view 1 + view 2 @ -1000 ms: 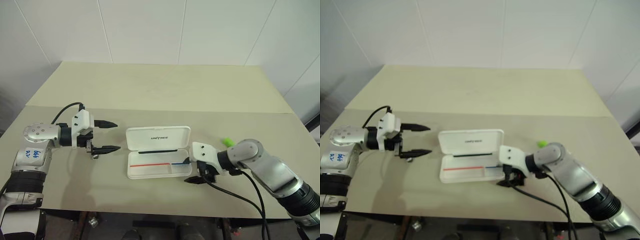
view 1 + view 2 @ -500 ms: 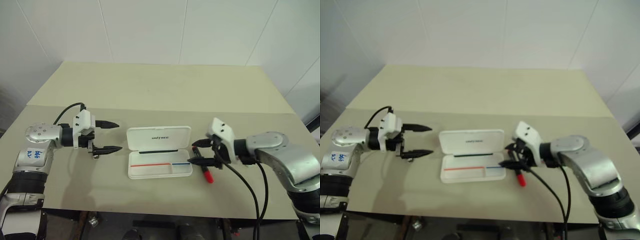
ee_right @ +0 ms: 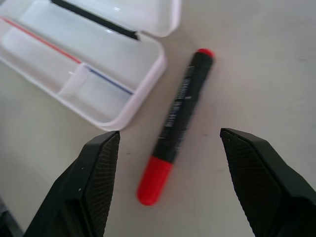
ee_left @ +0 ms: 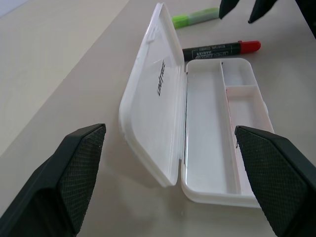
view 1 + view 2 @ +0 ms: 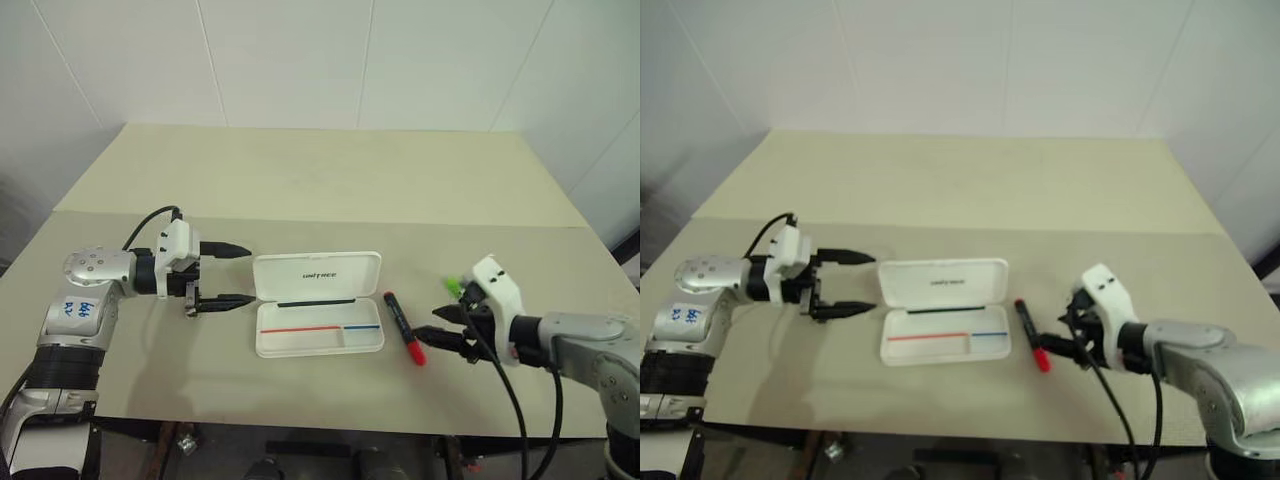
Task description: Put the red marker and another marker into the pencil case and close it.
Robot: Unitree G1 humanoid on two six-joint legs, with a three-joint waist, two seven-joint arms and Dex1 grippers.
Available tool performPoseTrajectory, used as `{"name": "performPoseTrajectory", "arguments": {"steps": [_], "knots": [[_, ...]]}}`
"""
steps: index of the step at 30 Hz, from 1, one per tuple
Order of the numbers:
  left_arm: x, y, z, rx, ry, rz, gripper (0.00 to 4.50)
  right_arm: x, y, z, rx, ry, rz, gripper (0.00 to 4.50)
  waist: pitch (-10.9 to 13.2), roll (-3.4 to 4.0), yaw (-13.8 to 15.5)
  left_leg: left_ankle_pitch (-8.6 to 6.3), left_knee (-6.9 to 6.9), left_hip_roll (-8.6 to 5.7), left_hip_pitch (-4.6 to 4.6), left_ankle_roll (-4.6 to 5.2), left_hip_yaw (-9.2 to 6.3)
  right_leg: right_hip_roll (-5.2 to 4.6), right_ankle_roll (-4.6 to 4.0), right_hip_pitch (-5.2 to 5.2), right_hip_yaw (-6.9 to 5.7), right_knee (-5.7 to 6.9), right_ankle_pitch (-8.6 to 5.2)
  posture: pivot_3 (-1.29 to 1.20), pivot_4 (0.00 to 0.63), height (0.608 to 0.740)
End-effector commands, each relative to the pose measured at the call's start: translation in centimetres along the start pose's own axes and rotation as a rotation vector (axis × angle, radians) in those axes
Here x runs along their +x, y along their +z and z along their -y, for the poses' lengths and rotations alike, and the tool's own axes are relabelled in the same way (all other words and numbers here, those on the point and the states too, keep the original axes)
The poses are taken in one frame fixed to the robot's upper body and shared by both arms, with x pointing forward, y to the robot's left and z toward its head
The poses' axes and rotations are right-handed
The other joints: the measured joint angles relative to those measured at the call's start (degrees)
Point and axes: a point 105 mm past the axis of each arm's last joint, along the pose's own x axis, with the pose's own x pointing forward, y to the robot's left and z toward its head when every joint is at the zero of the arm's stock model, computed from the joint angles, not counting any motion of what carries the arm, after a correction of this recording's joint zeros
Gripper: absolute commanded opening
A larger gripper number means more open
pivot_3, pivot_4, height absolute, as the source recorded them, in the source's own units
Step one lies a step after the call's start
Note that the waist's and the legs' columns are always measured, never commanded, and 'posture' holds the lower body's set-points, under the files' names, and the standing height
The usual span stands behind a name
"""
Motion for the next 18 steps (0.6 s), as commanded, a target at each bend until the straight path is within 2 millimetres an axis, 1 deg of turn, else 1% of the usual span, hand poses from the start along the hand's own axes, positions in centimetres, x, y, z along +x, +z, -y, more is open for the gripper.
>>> {"name": "performPoseTrajectory", "arguments": {"steps": [1,5,18], "knots": [[-0.1,1.1,-0.3,0.037,-0.005,0.021,4.50,0.0,0.1,-0.1,-0.021,-0.045,0.017,3.44,0.00,0.00,-0.03,0.00,0.00,-0.01,0.00,0.00,0.00,-0.01,0.01,0.00,0.01,-0.01,0.00,0.00,0.150,0.740],[0.1,1.2,-0.3,0.037,-0.012,0.024,4.50,0.6,-0.1,0.0,-0.016,-0.066,0.017,3.44,0.00,0.00,-0.04,0.00,-0.05,0.01,0.01,0.00,0.00,0.00,0.00,-0.01,0.01,-0.02,0.00,0.00,0.150,0.740],[0.3,1.4,-0.2,0.036,-0.011,0.032,4.50,3.0,-1.8,-0.9,0.035,-0.065,-0.006,3.44,0.00,0.00,-0.01,0.00,-0.07,0.01,0.01,0.00,0.00,0.00,0.00,-0.01,0.00,-0.06,0.00,0.00,0.150,0.740]]}}
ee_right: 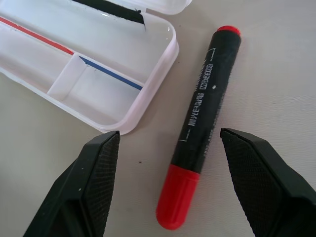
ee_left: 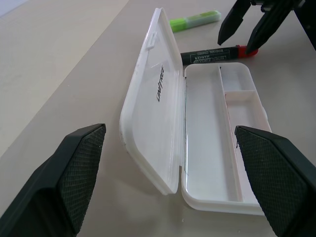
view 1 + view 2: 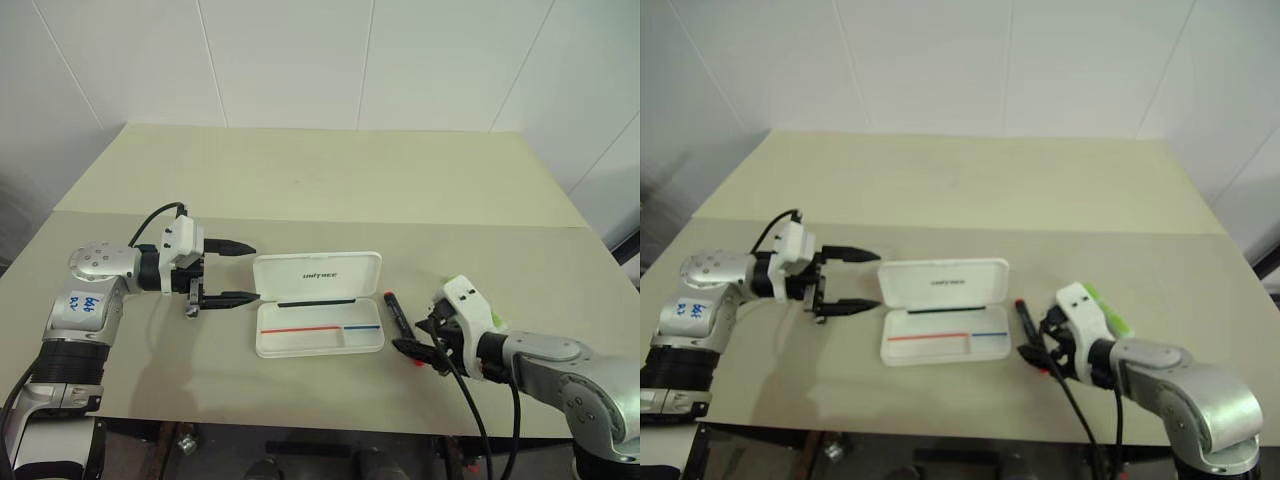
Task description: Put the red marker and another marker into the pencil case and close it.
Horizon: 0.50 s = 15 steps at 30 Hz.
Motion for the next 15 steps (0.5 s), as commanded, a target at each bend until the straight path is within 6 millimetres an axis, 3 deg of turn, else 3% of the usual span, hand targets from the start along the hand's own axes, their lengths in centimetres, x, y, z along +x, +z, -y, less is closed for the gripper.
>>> {"name": "performPoseTrajectory", "arguments": {"steps": [1,5,10,15], "knots": [[0.1,1.4,-0.2,0.048,0.000,0.025,4.50,0.2,-0.1,0.3,-0.007,-0.027,0.013,3.44,0.00,0.00,0.00,0.00,0.00,0.00,0.00,0.00,0.00,0.00,0.00,0.00,0.00,-0.01,0.00,0.00,0.150,0.740],[0.1,1.5,-0.3,0.051,0.006,0.028,4.50,0.7,-1.2,1.4,-0.025,-0.080,-0.031,2.59,0.00,0.00,-0.03,0.00,0.00,0.00,0.00,0.00,0.00,0.00,0.00,0.00,0.00,-0.01,0.00,0.00,0.150,0.740],[0.1,1.6,-0.3,0.054,0.012,0.032,4.50,0.9,-1.4,2.1,-0.061,-0.108,-0.039,0.76,-0.04,-0.07,-0.01,0.00,0.03,0.00,0.09,0.00,0.00,0.00,0.00,0.11,0.00,-0.01,0.00,0.00,0.150,0.740],[0.1,1.6,-0.4,0.057,0.018,0.035,4.50,1.0,-1.2,2.4,-0.099,-0.124,-0.034,0.59,-0.06,-0.09,0.01,0.05,0.09,-0.01,0.11,0.07,0.00,0.00,0.03,0.20,0.00,-0.08,0.12,0.00,0.150,0.740]]}}
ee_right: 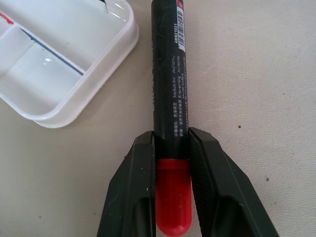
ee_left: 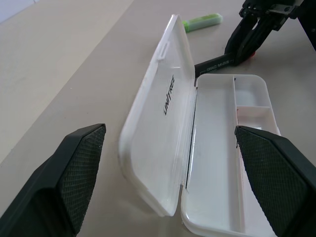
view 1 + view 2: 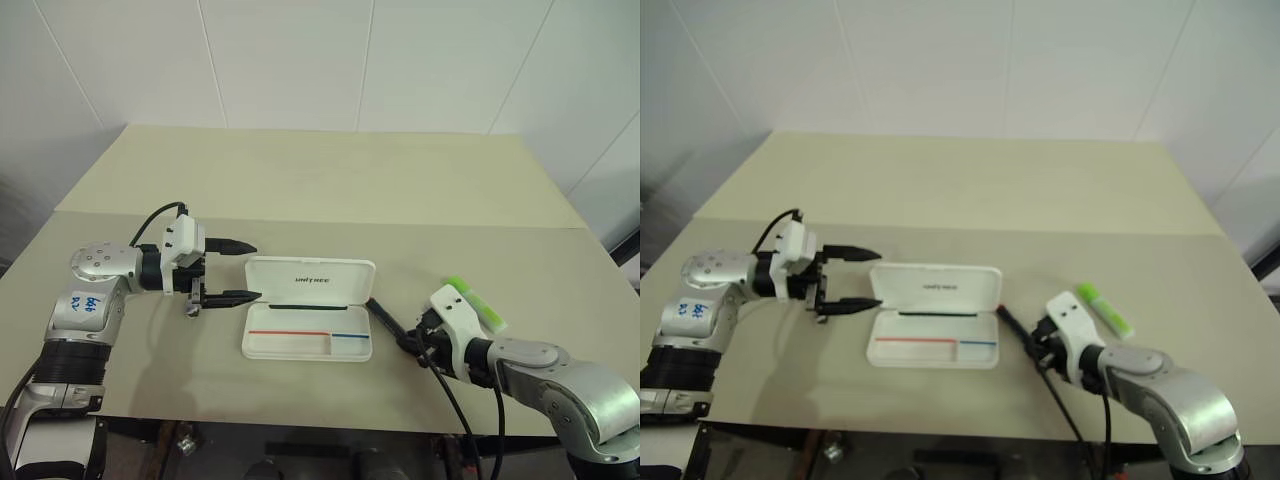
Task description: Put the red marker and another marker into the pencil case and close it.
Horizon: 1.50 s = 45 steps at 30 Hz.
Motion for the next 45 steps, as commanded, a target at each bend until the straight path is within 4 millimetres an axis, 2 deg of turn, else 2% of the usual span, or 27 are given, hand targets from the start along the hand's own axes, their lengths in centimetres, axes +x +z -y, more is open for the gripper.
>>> {"name": "performPoseTrajectory", "arguments": {"steps": [1,5,12,17,19,23,26,29,36,41,45], "knots": [[0.0,1.5,-0.3,0.055,0.008,0.033,4.50,-0.2,-0.3,1.5,-0.031,-0.082,-0.024,0.59,0.00,0.00,0.01,0.02,0.00,0.00,0.00,0.01,0.00,0.00,0.00,0.00,0.00,-0.01,0.03,0.00,0.150,0.740],[0.1,1.5,-0.4,0.057,0.011,0.037,4.50,-0.5,-0.1,2.8,-0.050,-0.120,-0.024,0.59,0.00,0.00,0.02,0.07,0.00,-0.01,0.00,0.03,0.00,0.00,0.00,0.03,0.01,-0.04,0.11,0.00,0.150,0.740],[0.3,1.5,-0.4,0.060,0.014,0.046,4.50,-2.4,1.5,8.9,-0.116,-0.339,-0.033,0.59,0.00,0.00,0.20,0.14,0.00,-0.07,-0.05,0.09,0.01,-0.06,0.08,0.06,0.02,-0.22,0.22,0.00,0.150,0.740],[0.4,1.5,-0.5,0.060,0.016,0.050,4.50,-3.1,2.6,10.5,-0.144,-0.380,-0.002,0.59,0.00,0.00,-0.11,0.14,-0.29,-0.03,-0.10,0.09,0.01,-0.04,0.06,-0.11,0.02,-0.28,0.21,0.00,0.150,0.740],[0.4,1.5,-0.5,0.060,0.017,0.051,4.50,-3.4,3.4,10.9,-0.157,-0.395,0.035,0.59,0.00,0.00,-0.18,0.14,-0.44,-0.02,-0.10,0.09,0.02,-0.04,0.06,-0.14,0.02,-0.36,0.20,0.00,0.150,0.740],[0.3,1.6,-0.6,0.064,0.020,0.051,4.50,-4.5,7.3,11.5,-0.206,-0.433,0.216,0.59,0.02,0.02,-0.27,0.14,-0.50,-0.02,-0.12,0.09,0.10,-0.08,0.06,-0.16,0.05,-0.46,0.21,0.00,0.150,0.740],[0.2,1.6,-0.6,0.066,0.020,0.049,4.50,-4.8,10.3,10.2,-0.234,-0.364,0.381,0.59,0.02,0.02,-0.20,0.14,-0.51,-0.01,-0.11,0.09,0.10,-0.06,0.07,-0.16,0.04,-0.45,0.21,0.00,0.150,0.740],[0.0,1.6,-0.5,0.068,0.016,0.040,4.50,-4.7,11.6,7.7,-0.307,-0.215,0.460,0.59,0.02,0.02,-0.17,0.14,-0.54,0.00,-0.12,0.09,0.09,-0.06,0.06,-0.15,0.03,-0.48,0.21,0.00,0.150,0.740],[-1.9,1.4,-0.7,0.074,0.037,-0.010,4.50,-4.2,12.4,2.3,-0.500,0.102,0.542,0.59,0.02,0.03,-0.31,0.14,-0.56,0.00,-0.14,0.10,0.10,-0.06,0.07,-0.16,0.03,-0.54,0.20,0.00,0.150,0.740],[-4.0,1.1,-0.8,0.071,0.077,-0.049,4.50,-4.4,12.8,-0.3,-0.576,0.271,0.598,0.59,0.02,0.03,-0.54,0.14,-0.54,0.01,-0.13,0.10,0.10,-0.06,0.07,-0.15,0.03,-0.50,0.20,0.00,0.150,0.740],[-5.8,0.7,-0.6,0.061,0.110,-0.095,4.50,-4.1,12.3,-2.2,-0.634,0.400,0.588,0.59,0.03,0.05,-0.72,0.14,-0.55,0.01,-0.13,0.10,0.10,-0.07,0.07,-0.16,0.02,-0.51,0.20,0.00,0.150,0.740]]}}
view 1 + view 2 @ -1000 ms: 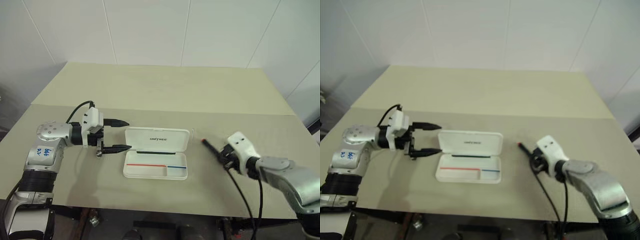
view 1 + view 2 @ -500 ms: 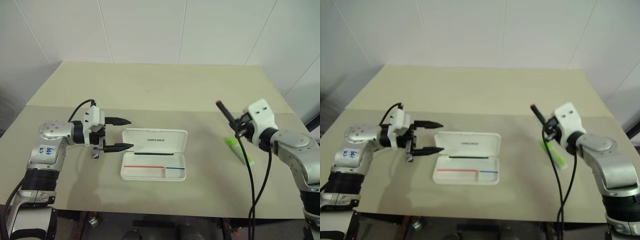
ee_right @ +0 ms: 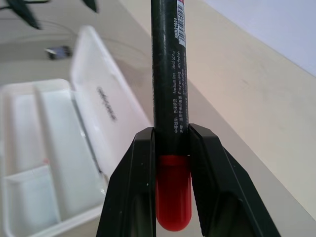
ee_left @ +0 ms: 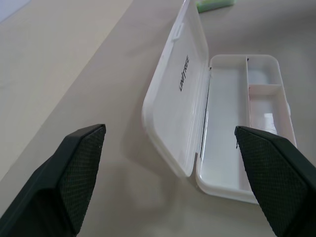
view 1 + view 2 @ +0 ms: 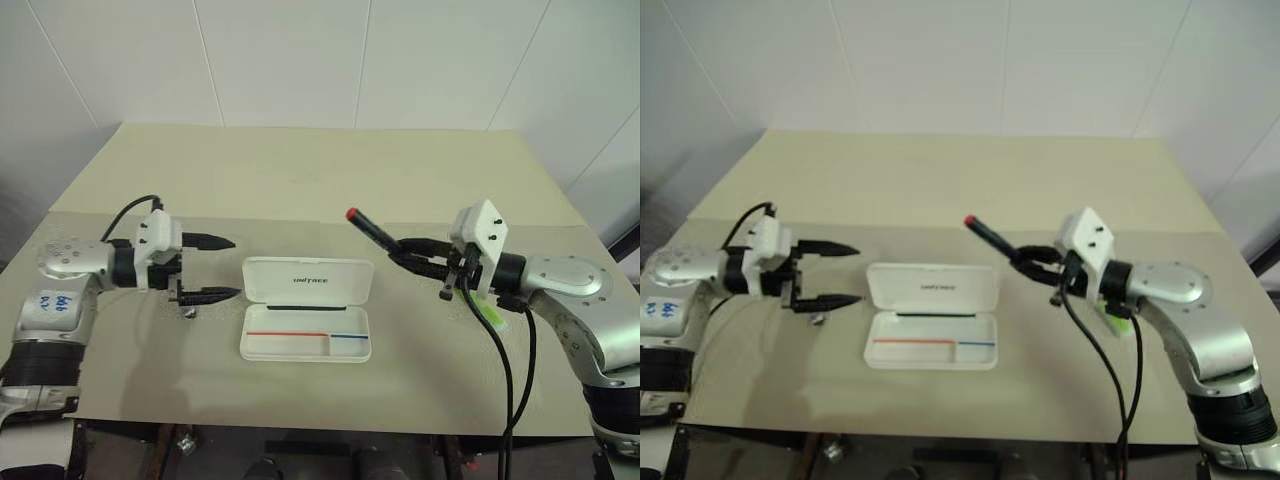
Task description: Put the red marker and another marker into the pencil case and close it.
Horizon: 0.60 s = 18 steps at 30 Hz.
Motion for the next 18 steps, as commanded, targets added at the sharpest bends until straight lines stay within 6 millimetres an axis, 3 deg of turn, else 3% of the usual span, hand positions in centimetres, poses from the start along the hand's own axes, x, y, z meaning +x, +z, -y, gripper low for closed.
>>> {"name": "performPoseTrajectory", "arguments": {"steps": [1,6,11,18], "knots": [[-1.9,0.4,-0.2,0.027,0.039,-0.015,4.50,0.7,1.5,-1.7,-0.069,0.118,0.053,0.59,0.00,0.00,-0.06,0.00,0.00,0.01,0.00,0.00,0.00,0.00,0.00,0.00,0.00,-0.01,0.00,0.00,0.150,0.740],[-3.8,-1.1,-0.2,0.006,0.069,-0.081,4.50,1.9,0.0,-4.0,-0.100,0.277,-0.010,0.59,0.00,0.00,-0.23,0.00,0.01,0.01,0.02,0.00,0.00,0.00,-0.01,0.00,-0.01,0.02,0.00,0.00,0.150,0.740],[-4.7,-2.0,-0.2,-0.016,0.081,-0.113,4.50,2.9,-1.3,-4.6,-0.113,0.328,-0.074,0.59,0.01,0.01,-0.56,0.00,0.01,0.01,0.02,0.00,0.00,0.00,-0.02,0.00,-0.01,0.03,-0.01,0.00,0.150,0.740],[-3.6,-2.0,0.0,-0.019,0.063,-0.093,4.50,6.2,-4.1,-5.6,-0.144,0.354,-0.174,0.59,0.01,0.01,-0.87,0.00,0.01,0.02,0.03,-0.01,0.00,0.01,-0.04,-0.05,0.00,0.11,-0.02,0.00,0.150,0.740]]}}
